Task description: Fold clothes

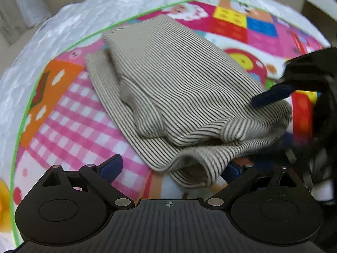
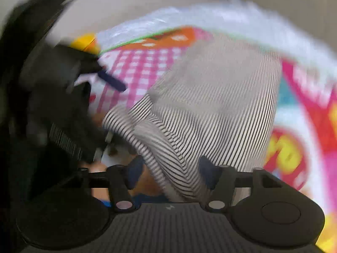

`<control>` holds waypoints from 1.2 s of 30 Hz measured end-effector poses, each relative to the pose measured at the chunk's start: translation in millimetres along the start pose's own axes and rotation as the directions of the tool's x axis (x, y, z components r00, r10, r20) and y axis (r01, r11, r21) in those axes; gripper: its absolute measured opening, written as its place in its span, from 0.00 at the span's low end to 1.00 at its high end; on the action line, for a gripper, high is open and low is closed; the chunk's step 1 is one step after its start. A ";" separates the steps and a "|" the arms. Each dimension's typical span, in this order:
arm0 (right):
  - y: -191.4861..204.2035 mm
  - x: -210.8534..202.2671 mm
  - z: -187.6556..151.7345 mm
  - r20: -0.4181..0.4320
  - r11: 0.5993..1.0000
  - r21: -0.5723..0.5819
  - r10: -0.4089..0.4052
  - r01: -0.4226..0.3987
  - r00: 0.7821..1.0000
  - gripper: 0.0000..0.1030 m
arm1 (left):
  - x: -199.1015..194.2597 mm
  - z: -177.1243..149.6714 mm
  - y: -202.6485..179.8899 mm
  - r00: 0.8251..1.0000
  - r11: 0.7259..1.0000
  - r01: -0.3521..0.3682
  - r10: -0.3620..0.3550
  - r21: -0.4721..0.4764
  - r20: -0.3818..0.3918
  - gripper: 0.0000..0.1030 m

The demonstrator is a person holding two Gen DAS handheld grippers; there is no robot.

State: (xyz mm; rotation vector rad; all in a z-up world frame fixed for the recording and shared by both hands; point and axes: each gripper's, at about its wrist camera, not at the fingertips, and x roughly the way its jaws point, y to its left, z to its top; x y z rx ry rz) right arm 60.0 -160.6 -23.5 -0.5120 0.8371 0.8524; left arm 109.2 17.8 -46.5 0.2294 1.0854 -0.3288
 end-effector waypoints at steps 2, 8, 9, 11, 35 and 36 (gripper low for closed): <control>16.9 3.0 -6.4 0.002 0.986 -0.151 -0.075 0.074 0.997 0.75 | -2.3 -0.6 8.0 1.000 0.999 0.008 -0.008 -0.036 0.010 0.96; 55.7 33.9 -29.2 0.015 0.850 -0.477 -0.246 0.223 0.969 0.74 | -4.3 -1.4 21.0 1.000 0.994 0.018 -0.016 -0.106 0.023 0.95; 57.2 35.3 -28.8 0.027 0.840 -0.489 -0.256 0.236 0.966 0.60 | -4.3 -1.5 22.9 1.000 0.993 0.021 -0.018 -0.117 0.024 0.95; 53.1 33.8 -24.8 0.045 0.836 -0.483 -0.274 0.261 0.961 0.32 | -4.6 -2.4 27.3 0.999 0.990 0.024 -0.021 -0.140 0.027 0.94; 0.2 5.7 114.6 -0.033 0.601 -0.788 -0.259 0.134 0.965 0.20 | 15.3 -6.3 190.1 0.863 0.561 0.428 -0.023 -0.708 0.504 0.95; -4.2 20.9 116.2 -0.041 0.599 -0.791 -0.258 0.126 0.965 0.20 | 14.9 -4.8 190.5 0.858 0.573 0.433 -0.024 -0.696 0.514 0.95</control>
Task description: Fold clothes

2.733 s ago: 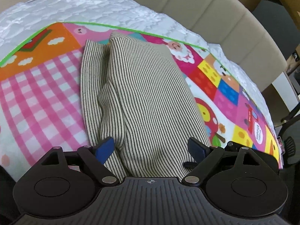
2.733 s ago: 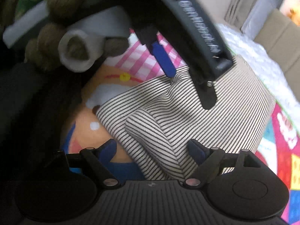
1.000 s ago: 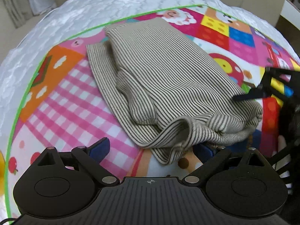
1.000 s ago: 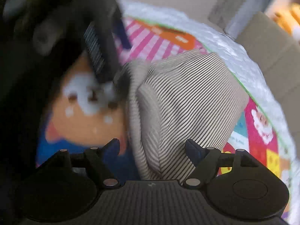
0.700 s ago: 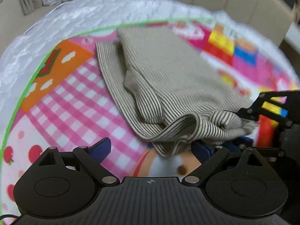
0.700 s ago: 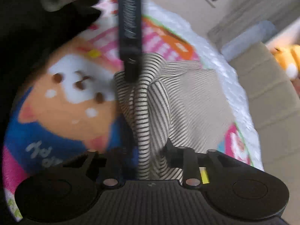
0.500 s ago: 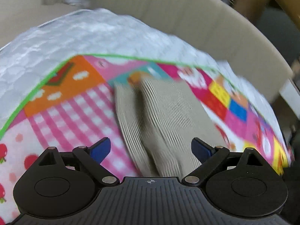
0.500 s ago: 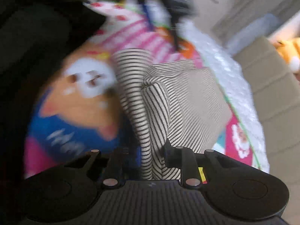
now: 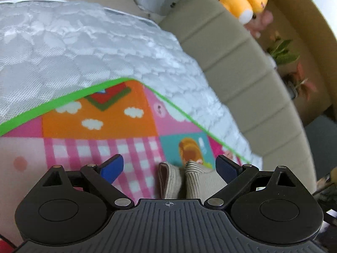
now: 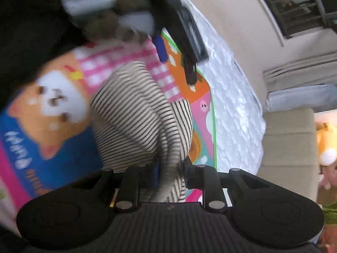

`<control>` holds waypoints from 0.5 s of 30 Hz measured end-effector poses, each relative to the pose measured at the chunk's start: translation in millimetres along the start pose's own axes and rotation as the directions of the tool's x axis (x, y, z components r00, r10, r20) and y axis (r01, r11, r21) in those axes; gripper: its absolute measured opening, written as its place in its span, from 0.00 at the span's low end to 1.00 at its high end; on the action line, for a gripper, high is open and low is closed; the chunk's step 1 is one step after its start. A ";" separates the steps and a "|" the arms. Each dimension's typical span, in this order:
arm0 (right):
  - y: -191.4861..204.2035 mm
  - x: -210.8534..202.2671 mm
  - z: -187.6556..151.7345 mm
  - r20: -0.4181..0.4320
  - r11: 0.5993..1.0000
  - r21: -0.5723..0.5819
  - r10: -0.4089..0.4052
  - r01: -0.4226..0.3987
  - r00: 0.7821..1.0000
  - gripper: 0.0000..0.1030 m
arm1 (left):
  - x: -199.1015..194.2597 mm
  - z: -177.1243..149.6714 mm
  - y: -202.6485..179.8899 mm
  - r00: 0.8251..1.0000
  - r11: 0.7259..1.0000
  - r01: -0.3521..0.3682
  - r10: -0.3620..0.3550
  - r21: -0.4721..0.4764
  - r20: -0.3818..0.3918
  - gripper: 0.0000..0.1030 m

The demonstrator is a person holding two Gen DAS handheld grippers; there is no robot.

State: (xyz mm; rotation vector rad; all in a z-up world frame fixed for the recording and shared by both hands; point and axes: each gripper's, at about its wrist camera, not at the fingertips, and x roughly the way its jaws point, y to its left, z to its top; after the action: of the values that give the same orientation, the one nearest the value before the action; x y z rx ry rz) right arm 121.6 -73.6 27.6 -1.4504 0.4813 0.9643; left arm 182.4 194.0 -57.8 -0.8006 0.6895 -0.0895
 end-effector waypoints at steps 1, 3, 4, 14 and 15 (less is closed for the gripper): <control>-2.1 15.7 1.1 -0.003 1.000 -0.006 0.007 -0.007 1.000 0.20 | 0.4 1.2 -0.9 1.000 1.000 0.010 -0.010 0.015 0.006 0.95; -5.8 44.6 0.5 -0.009 1.000 -0.008 0.014 -0.014 1.000 0.20 | 2.8 1.6 -3.0 0.999 0.998 0.033 -0.033 0.045 0.003 0.95; -7.6 58.1 -0.8 -0.011 1.000 -0.006 0.015 -0.016 1.000 0.20 | 4.8 1.0 -4.1 0.999 0.997 0.046 -0.046 0.060 -0.004 0.96; -36.6 95.8 -32.2 0.072 0.966 0.257 -0.034 0.015 0.997 0.23 | 28.7 -31.7 -39.6 0.974 0.947 0.178 -0.130 0.269 -0.188 0.98; -39.2 92.6 -35.6 0.086 0.955 0.295 -0.047 0.020 0.995 0.26 | 31.9 -36.8 -44.1 0.976 0.939 0.157 -0.100 0.306 -0.193 0.98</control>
State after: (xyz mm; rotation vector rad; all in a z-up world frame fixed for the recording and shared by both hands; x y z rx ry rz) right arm 213.9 -78.3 -25.8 -1.1373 0.5076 0.8867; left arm 193.0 129.4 -62.7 -0.5269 0.7642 -0.3865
